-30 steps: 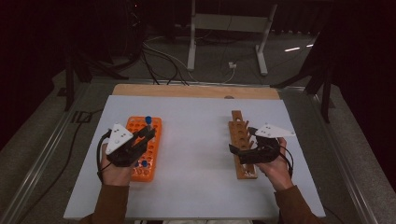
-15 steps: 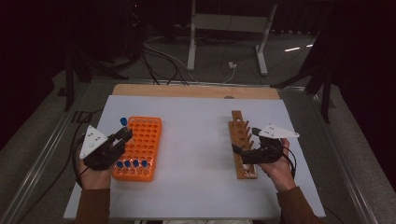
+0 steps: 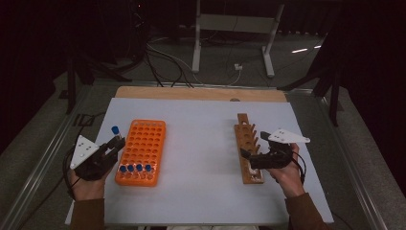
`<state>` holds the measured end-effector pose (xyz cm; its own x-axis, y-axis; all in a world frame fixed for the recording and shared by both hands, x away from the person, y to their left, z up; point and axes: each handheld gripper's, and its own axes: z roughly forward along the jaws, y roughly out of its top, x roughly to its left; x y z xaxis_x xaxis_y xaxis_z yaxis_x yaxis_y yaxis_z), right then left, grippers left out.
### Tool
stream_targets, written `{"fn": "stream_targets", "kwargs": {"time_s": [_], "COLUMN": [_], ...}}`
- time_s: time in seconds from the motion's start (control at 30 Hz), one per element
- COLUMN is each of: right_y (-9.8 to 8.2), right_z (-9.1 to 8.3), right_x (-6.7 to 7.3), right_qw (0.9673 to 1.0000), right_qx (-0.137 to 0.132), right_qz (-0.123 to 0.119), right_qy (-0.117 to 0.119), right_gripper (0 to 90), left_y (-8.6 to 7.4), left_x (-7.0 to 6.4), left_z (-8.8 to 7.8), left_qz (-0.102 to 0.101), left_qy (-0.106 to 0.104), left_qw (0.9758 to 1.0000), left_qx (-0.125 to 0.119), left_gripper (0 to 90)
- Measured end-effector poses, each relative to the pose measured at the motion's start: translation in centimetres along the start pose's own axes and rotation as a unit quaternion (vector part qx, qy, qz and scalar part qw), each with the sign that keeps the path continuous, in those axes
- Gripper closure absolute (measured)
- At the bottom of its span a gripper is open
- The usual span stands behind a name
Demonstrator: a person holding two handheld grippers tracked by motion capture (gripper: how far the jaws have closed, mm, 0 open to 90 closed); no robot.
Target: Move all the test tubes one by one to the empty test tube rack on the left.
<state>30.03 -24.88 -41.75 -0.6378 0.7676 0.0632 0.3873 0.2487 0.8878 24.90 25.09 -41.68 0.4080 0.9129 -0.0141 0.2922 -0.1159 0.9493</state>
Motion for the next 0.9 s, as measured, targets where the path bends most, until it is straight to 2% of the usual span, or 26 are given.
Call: {"fn": "stream_targets", "kwargs": {"time_s": [0.47,0.67,0.9], "right_y": [-0.3,-0.4,-0.5], "right_z": [-0.2,-0.2,-0.3], "right_x": [-0.2,-0.1,-0.3], "right_qw": [1.0,1.0,1.0], "right_qx": [-0.002,-0.002,-0.001], "right_qz": [0.005,0.004,0.007], "right_qy": [0.0,0.003,0.002], "right_gripper": [0.0,0.0,0.0], "left_y": [-1.7,-2.6,-3.9], "left_x": [0.5,0.6,0.8], "left_z": [-0.6,-0.8,-1.2], "left_qz": [-0.01,-0.01,-0.022], "left_qy": [0.008,0.008,0.003], "left_qw": [0.9999,0.9996,0.999], "left_qx": [0.01,0.026,0.039], "left_gripper": [78.0,78.0,78.0]}}
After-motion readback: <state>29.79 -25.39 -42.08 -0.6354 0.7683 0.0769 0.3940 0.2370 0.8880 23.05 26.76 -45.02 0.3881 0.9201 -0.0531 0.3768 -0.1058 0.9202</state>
